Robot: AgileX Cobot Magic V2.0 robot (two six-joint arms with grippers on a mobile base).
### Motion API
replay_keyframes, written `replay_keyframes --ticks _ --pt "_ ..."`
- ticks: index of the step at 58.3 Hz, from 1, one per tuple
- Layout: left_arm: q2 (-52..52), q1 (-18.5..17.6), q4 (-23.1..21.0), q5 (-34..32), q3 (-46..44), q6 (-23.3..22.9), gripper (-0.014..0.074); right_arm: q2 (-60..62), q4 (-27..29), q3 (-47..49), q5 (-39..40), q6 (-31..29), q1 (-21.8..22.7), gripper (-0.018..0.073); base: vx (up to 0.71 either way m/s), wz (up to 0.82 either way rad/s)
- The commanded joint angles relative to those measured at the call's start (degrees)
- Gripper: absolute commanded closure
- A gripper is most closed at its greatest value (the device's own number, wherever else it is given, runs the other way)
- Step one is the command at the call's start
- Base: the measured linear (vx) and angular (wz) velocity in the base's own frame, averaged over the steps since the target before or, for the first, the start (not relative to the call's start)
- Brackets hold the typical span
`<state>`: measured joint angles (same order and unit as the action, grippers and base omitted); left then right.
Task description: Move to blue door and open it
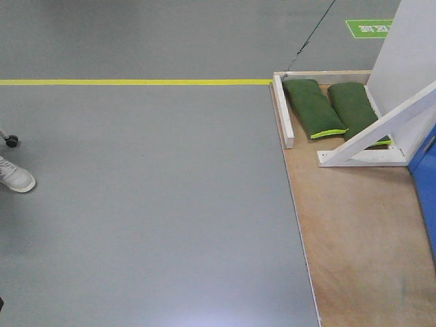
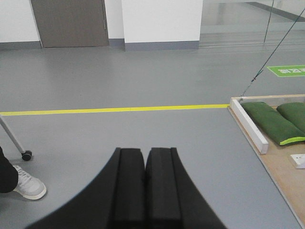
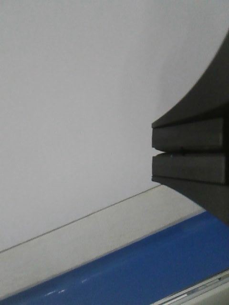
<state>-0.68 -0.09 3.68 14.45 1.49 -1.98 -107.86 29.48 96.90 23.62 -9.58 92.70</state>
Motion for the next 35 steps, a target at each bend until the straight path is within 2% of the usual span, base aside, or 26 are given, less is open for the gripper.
replay_keyframes --ticks 1,11,35 --pt "-0.66 -0.36 -0.42 -4.76 -1.52 -0.20 0.0524 2.88 -0.64 2.29 1.07 -0.62 0.00 0.0547 0.00 0.00" --pt "-0.66 -0.36 -0.42 -4.76 -1.52 -0.20 0.0524 2.88 -0.59 2.29 -4.75 -0.57 0.00 0.0547 0.00 0.00" --pt "-0.66 -0.36 -0.42 -4.76 -1.52 -0.20 0.0524 1.32 -0.97 5.11 -4.79 -0.57 0.00 0.0547 0.00 0.00"
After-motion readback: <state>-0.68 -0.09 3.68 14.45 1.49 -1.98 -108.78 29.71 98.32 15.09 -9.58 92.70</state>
